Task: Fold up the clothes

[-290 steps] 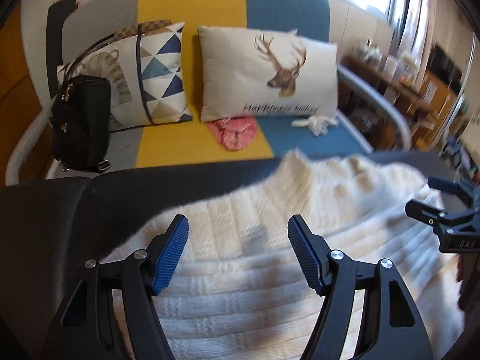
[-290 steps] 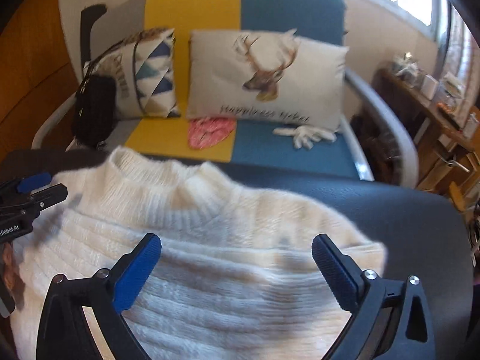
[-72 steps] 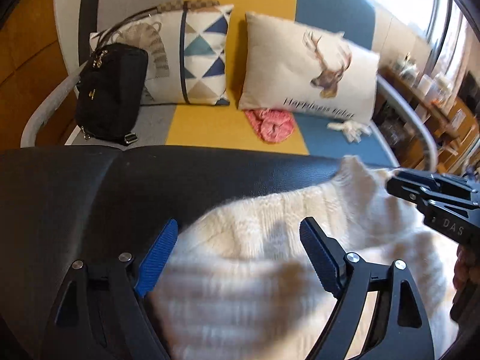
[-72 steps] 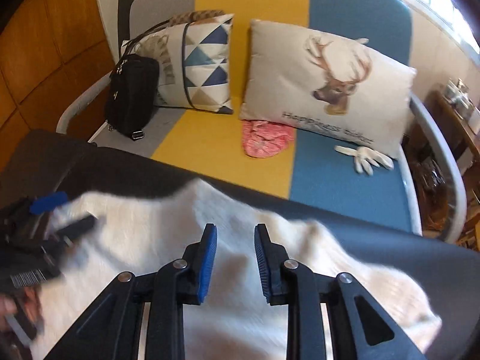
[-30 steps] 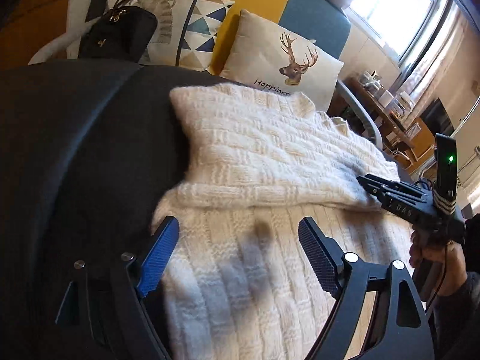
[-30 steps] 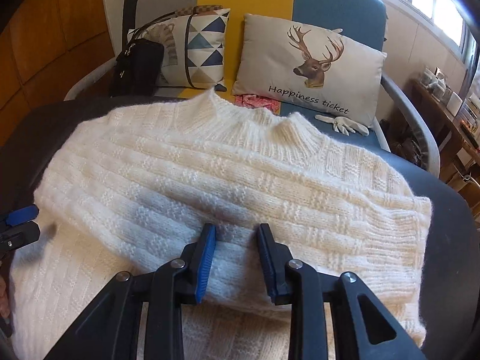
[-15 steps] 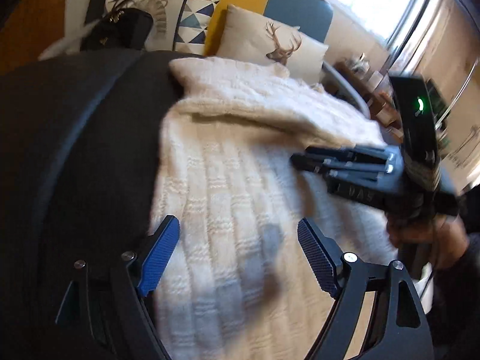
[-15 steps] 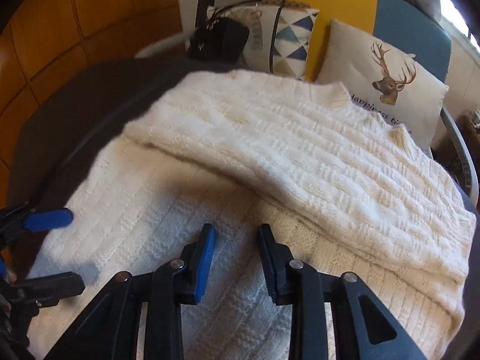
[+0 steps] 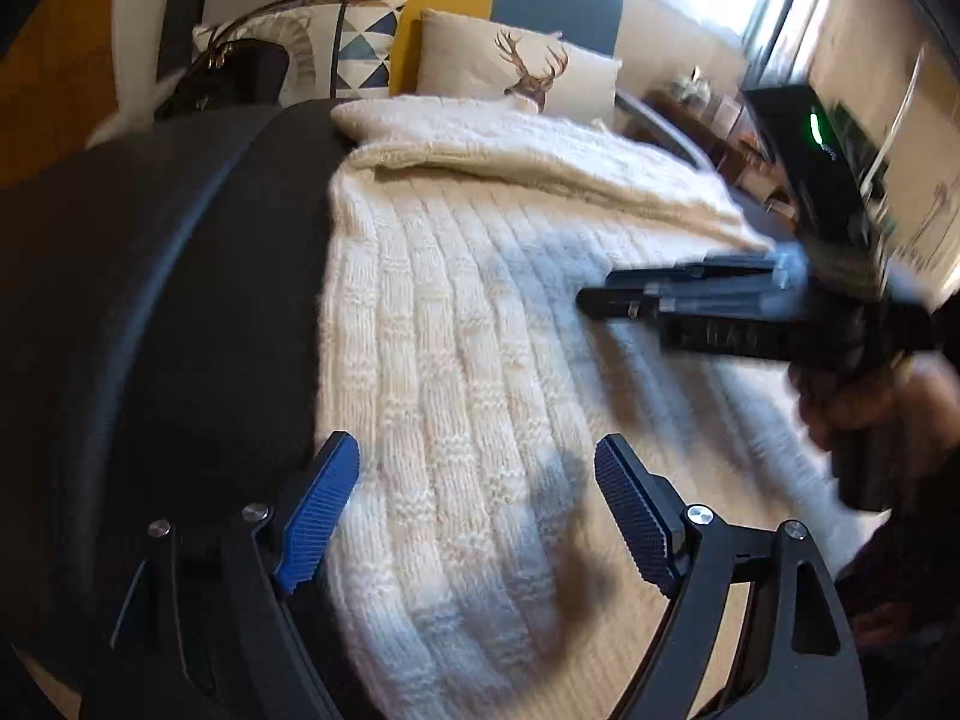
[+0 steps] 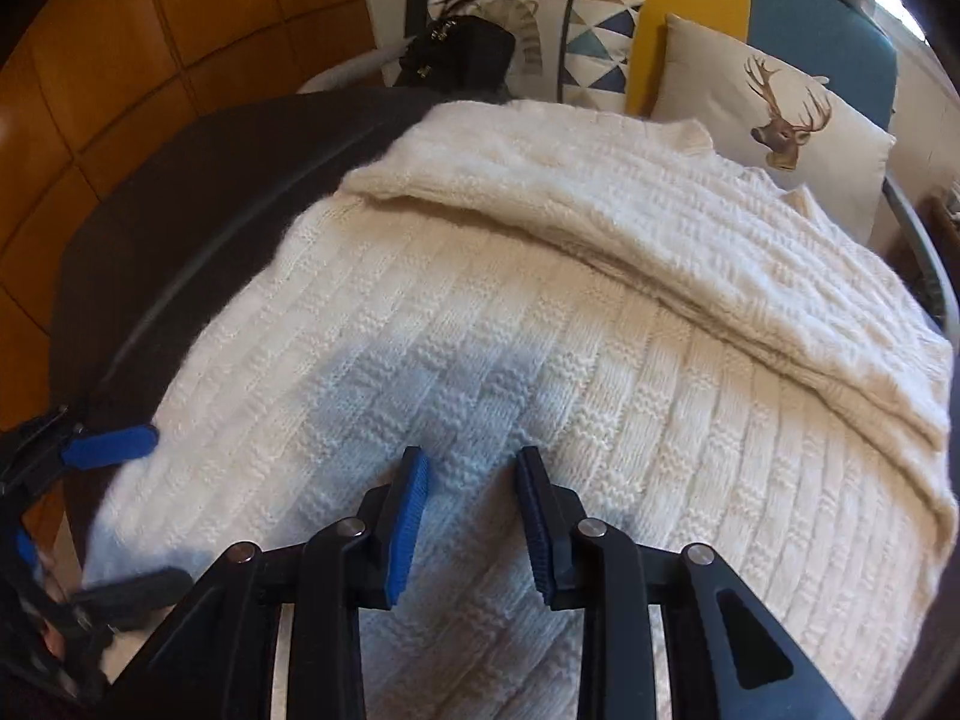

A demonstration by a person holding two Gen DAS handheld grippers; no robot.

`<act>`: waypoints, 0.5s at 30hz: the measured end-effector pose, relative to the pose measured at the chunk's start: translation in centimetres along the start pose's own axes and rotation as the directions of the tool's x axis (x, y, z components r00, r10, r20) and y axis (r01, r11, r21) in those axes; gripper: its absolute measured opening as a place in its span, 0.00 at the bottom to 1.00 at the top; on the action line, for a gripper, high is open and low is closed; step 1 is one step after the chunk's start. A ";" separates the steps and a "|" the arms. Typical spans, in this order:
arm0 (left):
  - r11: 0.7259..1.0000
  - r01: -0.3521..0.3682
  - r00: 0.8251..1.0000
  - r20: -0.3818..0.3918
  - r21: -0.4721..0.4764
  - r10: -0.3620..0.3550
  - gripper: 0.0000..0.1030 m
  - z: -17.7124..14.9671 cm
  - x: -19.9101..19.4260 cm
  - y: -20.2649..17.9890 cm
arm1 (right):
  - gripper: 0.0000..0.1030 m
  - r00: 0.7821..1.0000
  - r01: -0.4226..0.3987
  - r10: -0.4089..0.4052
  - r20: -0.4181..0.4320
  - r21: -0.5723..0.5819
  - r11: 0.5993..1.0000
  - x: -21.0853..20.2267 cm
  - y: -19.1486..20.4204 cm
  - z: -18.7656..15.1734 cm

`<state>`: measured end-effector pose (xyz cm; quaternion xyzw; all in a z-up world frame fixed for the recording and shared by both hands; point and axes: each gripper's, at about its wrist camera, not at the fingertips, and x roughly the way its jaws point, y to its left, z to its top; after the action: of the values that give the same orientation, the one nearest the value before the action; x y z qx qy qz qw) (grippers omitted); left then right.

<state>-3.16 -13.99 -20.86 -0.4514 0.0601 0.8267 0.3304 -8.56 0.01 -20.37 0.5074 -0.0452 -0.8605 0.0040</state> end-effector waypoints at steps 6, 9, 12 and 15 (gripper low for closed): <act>0.989 0.115 0.993 0.005 -0.090 -0.115 0.82 -1.2 -2.0 1.1 | 0.29 0.985 -0.163 0.165 0.043 -0.055 0.985 -2.0 2.3 2.5; 0.998 0.065 0.998 -0.022 -0.023 -0.065 0.82 -1.9 -1.1 0.0 | 0.28 0.994 -0.075 0.059 -0.095 -0.166 0.983 2.7 4.1 3.1; 0.999 0.033 0.999 -0.021 0.024 -0.032 0.82 -2.4 -1.2 -1.0 | 0.29 0.996 -0.079 0.071 -0.054 -0.164 0.983 3.0 4.2 4.1; 0.997 0.073 0.997 -0.010 -0.027 -0.073 0.82 -2.5 -2.1 -0.2 | 0.29 0.993 -0.110 0.103 -0.058 -0.137 0.984 1.5 3.9 5.4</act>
<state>-0.53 -15.81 -20.64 -0.4621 0.0345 0.8124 0.3539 -14.17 -3.61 -18.78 0.5242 -0.0117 -0.8471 0.0867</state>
